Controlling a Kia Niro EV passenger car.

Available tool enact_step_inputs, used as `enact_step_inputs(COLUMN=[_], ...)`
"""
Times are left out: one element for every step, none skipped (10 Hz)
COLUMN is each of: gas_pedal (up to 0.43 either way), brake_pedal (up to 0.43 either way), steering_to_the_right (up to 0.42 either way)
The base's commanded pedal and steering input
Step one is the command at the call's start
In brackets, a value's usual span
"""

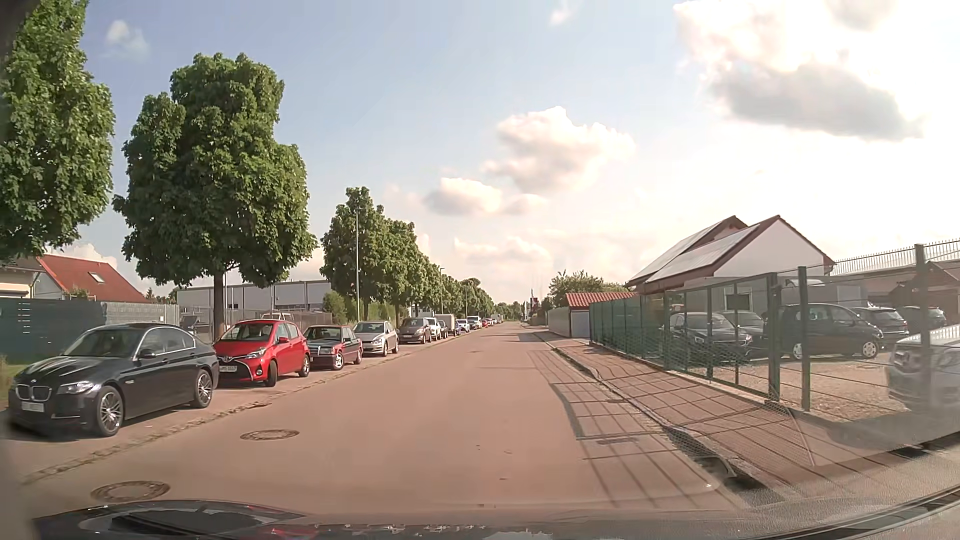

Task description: Follow the waypoints while adhering to traffic rules and regulations

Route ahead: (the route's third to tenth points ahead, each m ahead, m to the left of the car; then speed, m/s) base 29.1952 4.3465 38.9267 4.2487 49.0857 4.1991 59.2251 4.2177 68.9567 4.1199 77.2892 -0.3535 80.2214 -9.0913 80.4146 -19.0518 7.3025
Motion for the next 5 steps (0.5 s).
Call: enact_step_inputs(gas_pedal=[0.228, 0.228, 0.228, 0.228, 0.228], brake_pedal=[0.012, 0.012, 0.012, 0.012, 0.012], steering_to_the_right=[0.006, 0.005, 0.005, 0.005, 0.004])
